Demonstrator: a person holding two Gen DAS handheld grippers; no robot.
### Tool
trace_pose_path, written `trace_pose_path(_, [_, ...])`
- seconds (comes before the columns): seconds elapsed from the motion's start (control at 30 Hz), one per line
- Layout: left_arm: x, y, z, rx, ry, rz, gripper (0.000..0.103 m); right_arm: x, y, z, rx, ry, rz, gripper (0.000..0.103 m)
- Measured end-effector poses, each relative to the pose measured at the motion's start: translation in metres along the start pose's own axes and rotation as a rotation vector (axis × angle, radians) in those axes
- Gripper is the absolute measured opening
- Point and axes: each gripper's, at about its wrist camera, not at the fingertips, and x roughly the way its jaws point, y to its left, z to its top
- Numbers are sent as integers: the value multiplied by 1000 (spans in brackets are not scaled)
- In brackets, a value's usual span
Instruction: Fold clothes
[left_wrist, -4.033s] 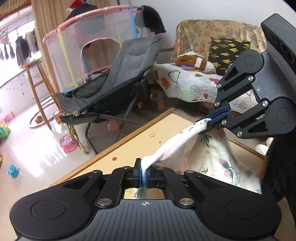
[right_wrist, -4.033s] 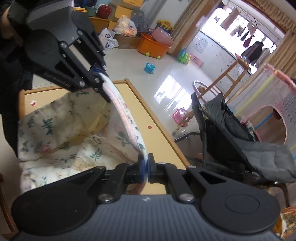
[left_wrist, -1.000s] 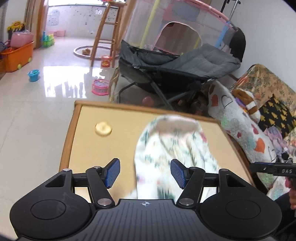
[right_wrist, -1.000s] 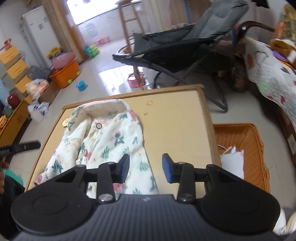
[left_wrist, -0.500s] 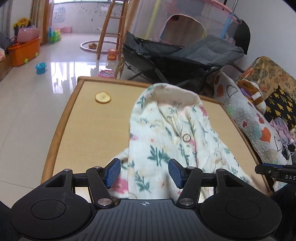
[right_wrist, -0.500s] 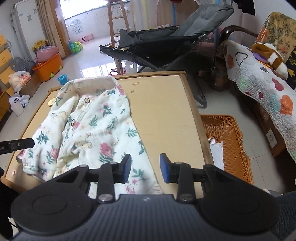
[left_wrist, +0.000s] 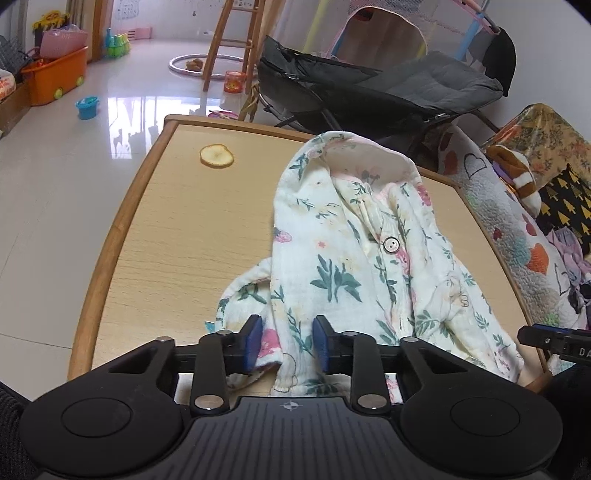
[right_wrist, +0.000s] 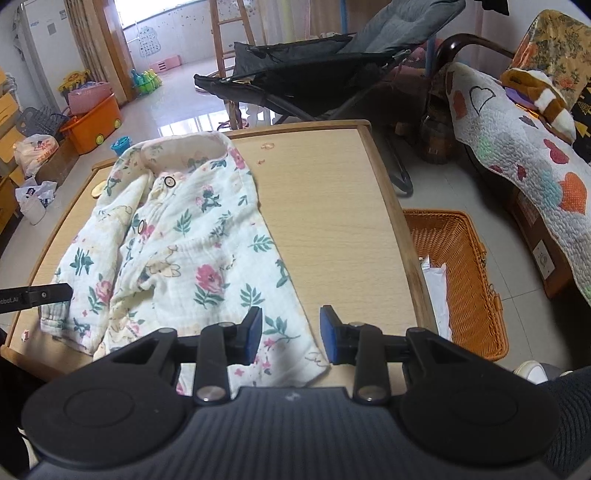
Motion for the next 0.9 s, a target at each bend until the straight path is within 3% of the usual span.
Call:
trace_pose_path(0.57, [-4,-1,11,4,-35,-15,24,2,-1,-1,-5,25,-2,34])
trace_pose_path(0.67, [-4,-1,12,18,-45,-29,10,1,-2,-1,-2,22,-1,34])
trace_pose_path(0.9, [-9,1,19,36,-90,-65,4,2,1,-2,-22,28,9,34])
